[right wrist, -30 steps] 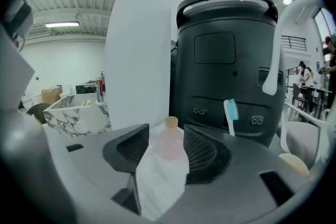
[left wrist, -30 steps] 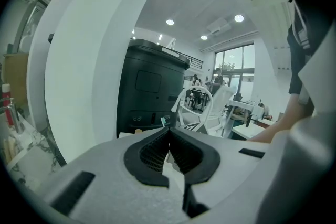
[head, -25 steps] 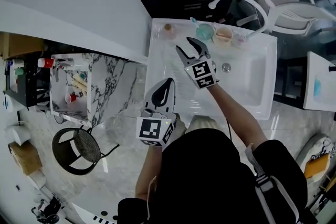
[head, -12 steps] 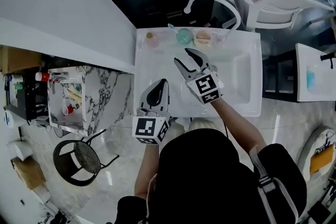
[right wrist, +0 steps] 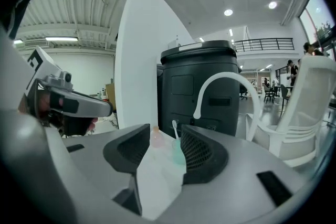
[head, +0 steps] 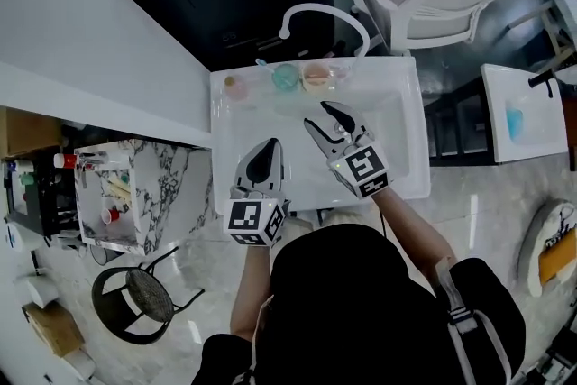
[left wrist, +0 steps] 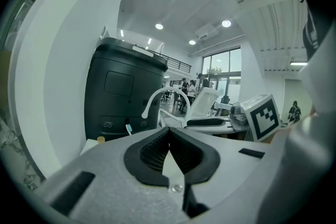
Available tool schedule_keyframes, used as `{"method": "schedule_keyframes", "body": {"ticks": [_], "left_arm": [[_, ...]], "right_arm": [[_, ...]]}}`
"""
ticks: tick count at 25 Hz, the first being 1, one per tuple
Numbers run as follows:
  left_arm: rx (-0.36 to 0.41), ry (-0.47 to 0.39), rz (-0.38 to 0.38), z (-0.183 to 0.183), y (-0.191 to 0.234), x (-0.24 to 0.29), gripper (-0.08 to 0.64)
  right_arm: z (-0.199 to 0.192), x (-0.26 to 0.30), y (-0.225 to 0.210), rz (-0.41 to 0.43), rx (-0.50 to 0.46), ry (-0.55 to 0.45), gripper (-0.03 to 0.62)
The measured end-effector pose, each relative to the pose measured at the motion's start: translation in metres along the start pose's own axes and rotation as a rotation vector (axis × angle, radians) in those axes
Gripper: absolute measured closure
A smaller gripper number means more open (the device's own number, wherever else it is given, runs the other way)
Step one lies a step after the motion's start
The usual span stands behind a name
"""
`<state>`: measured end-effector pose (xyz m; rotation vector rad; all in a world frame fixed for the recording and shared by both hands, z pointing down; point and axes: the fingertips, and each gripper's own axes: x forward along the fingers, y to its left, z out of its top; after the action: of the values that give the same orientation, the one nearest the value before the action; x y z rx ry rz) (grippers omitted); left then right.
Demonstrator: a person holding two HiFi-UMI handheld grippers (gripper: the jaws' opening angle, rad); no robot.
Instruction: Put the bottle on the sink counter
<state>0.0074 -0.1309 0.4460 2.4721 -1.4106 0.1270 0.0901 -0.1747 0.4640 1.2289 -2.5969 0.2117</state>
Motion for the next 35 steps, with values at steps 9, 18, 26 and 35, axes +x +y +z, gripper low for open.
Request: {"method": "schedule_keyframes", "body": {"ticks": [9,18,26,35], "left_arm": [[0.013,-0.01,-0.072,0.007,-0.031,0.021,0.542],[0.033,-0.008,-0.128,0.011,-0.062,0.034,0.542],[0.045,0.005,-0.151,0.009,-0.076,0.037,0.543],[0.056,0.012,-0.162,0.008,-0.09,0.036,0.543]], "right_arm": [[0.008,-0.06,-0.03,-0.078,0.015,-0.065,0.42],[0.005,-0.101,-0.042,-0.119,0.047,-0.072,0.45],[0.0,-0.118,-0.046,-0.146,0.071,-0.069,0.512],[-0.004,-0.124,-0.048,-0.156,0.075,-0.062,0.575]]}}
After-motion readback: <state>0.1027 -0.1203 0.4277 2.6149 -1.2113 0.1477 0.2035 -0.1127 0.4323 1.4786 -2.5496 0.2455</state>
